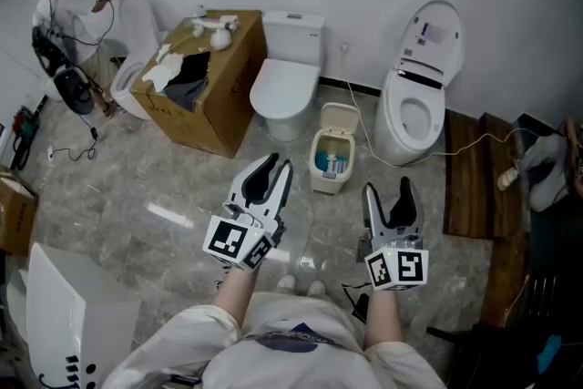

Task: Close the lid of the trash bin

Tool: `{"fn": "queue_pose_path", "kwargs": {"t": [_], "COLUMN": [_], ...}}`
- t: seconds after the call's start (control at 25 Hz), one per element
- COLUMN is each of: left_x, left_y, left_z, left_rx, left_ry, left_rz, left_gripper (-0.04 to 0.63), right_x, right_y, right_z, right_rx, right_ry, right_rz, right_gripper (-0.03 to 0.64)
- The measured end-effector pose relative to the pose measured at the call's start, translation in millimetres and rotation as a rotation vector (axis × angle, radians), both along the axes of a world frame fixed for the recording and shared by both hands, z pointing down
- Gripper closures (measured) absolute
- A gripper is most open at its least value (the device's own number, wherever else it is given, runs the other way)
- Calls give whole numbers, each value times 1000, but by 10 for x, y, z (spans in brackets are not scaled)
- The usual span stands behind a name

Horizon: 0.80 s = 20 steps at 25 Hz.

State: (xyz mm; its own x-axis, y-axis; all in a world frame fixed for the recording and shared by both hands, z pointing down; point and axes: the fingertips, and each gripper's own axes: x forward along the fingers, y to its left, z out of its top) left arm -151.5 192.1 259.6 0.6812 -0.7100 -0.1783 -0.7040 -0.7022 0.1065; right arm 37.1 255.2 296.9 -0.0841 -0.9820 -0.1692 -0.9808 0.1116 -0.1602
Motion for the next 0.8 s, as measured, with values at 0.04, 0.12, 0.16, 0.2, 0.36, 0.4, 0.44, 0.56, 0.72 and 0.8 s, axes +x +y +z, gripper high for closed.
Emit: {"fn": "queue_pose_path", "kwargs": {"t": [0.04,0.12,0.16,0.2,0.36,0.4,0.44,0.56,0.72,0.8], "left_x": [-2,-17,-31,-49,-136,-153,-162,-155,-117,-88], "left_y": [-4,-34,-48,-59,-85,-91,-95,-84,-20,3], "left_z": [-21,-37,-42,-50,-106,-122,-139,-201,-246,-251], "left_rx": [3,3,3,4,4,6,11,26,29,42], "left_ry": [5,10,11,13,41,41,35,22,24,11], "left_rz": [-1,-8,-12,-16,-18,-22,-28,-55,-84,-104], "left_gripper": [463,320,292,281,268,268,268,268,268,268], "right_x": [39,139,192,243,371,390,414,523,692,760], "right_y": [-5,-8,-2,10,83,102,123,181,212,200], "right_z": [2,-19,-32,-40,-51,-53,-57,-67,-42,-20], "right_rx": [-1,0,0,0,-5,-7,-7,-6,-14,-16], "right_ry": [-18,-12,-6,-8,-25,-21,-18,-11,-19,-21], "right_rz": [-6,17,32,45,59,55,49,35,27,13], "right_gripper": [261,178,148,137,132,132,133,133,137,142]}}
